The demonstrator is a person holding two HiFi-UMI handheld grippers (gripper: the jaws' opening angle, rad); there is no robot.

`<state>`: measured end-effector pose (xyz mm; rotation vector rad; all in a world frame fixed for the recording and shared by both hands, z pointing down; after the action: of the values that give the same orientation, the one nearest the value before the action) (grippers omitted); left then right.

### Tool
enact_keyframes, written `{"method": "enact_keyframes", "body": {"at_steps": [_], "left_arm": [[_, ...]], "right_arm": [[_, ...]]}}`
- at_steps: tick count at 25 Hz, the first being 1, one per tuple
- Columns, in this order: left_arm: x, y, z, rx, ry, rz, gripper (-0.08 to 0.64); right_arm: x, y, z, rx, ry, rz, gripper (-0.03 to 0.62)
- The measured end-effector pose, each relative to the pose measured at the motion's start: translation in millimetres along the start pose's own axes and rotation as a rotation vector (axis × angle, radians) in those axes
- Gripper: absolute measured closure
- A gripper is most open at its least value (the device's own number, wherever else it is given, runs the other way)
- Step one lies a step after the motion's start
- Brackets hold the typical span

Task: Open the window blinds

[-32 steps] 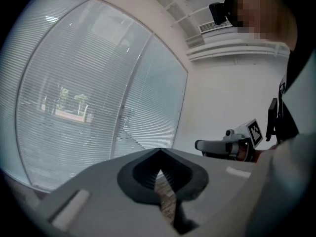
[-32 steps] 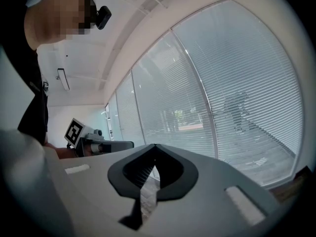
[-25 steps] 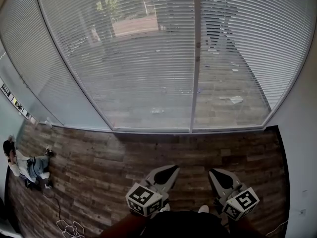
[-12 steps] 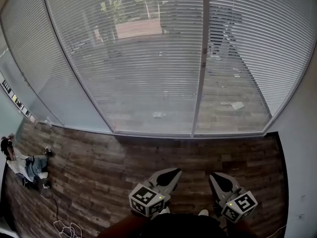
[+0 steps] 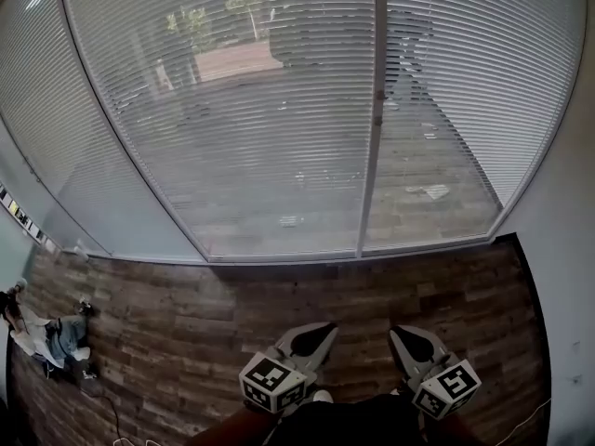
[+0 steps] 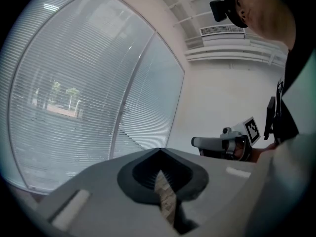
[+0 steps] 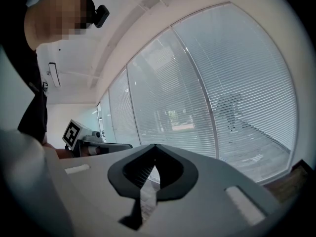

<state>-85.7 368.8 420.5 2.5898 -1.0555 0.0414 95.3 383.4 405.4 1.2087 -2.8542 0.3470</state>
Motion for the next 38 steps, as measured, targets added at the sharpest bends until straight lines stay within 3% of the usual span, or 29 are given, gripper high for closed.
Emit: {"method": "enact_keyframes", "body": {"at_steps": [9, 16, 20, 28, 38], "left_arm": [[-5, 22, -6, -0.029, 0.012, -0.055, 0.559], [21, 41, -15, -0.034, 0.009, -0.01, 0.558], [38, 44, 3, -0.033, 0.016, 0.022, 0.559], [122, 64, 22, -0.086, 0.015, 0.05, 0.56], [229, 58, 46, -0.032, 0.003, 0.106, 0.559]], "right_arm": [[16, 19, -9, -0.002, 0.044, -0.042, 0.565], [32, -19, -18, -0.005, 0.056, -0.022, 0.566], [54, -38, 1, 0.011, 0.064, 0.023, 0.566], [85, -120, 20, 0.017, 0.039, 0.097, 0.566], [92, -236, 47, 0.025, -0.002, 0.141, 0.566]]}}
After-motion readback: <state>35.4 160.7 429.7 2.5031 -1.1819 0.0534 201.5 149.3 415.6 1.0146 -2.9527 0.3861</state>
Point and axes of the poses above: the fingertips, and each gripper's own axes: x forward along the fingers, y to its left, z out of its top, the point moved 6 cm from there along -x, backward along the fingers, and after that the axes turned 3 degrees about -x, right-handed, at the moved point
